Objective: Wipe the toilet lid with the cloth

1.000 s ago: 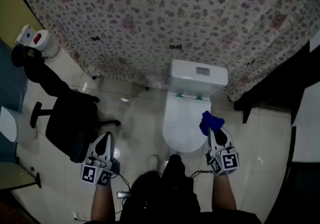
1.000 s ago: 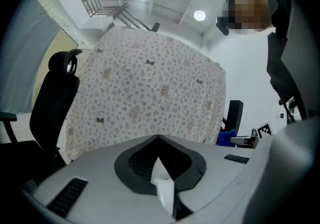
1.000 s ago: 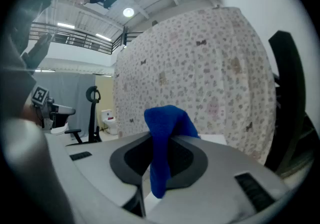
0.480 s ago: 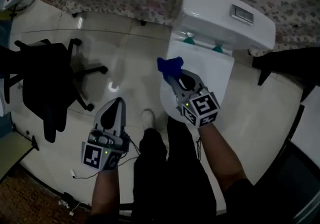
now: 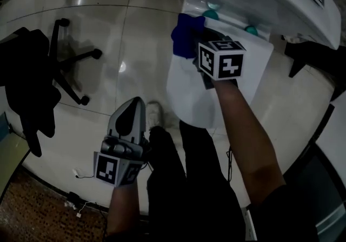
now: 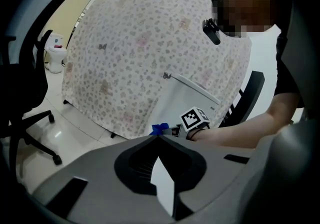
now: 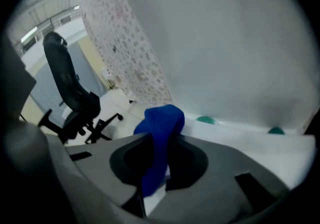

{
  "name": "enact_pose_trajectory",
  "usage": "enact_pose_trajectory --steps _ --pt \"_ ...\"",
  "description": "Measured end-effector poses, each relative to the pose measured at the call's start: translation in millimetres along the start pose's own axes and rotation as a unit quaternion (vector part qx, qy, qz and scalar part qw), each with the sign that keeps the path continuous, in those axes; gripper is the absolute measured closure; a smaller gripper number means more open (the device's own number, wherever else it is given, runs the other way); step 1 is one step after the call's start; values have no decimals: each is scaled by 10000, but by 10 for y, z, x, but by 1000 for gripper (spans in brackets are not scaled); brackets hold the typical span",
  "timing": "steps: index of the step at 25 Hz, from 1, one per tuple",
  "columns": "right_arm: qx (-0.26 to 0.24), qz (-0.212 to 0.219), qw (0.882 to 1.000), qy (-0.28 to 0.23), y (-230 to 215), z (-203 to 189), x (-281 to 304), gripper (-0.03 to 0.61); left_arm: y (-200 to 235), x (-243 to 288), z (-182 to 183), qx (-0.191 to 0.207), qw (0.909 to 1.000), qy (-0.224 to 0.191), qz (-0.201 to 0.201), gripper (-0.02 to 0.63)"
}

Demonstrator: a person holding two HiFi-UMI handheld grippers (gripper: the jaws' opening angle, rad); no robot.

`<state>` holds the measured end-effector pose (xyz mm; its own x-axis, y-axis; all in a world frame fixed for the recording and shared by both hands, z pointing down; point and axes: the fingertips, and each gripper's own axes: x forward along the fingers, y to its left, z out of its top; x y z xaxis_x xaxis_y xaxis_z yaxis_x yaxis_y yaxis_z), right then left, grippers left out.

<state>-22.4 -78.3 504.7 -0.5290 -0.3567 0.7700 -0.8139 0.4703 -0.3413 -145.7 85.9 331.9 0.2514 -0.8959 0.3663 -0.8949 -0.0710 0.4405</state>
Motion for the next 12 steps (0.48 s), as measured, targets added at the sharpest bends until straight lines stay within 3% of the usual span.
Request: enact_pose_trajectory --steps 2,5,12 --pt "-511 -370 9980 97 -165 -39 -29 523 -34 44 -89 -28 10000 45 -40 624" --pt "-1019 -582 9931 83 -334 -91 -167 523 -111 112 -187 -7 9998 153 -137 624" --pt "-1203 -1120 9864 73 -956 -295 -612 523 -299 241 -310 69 9987 345 -381 624"
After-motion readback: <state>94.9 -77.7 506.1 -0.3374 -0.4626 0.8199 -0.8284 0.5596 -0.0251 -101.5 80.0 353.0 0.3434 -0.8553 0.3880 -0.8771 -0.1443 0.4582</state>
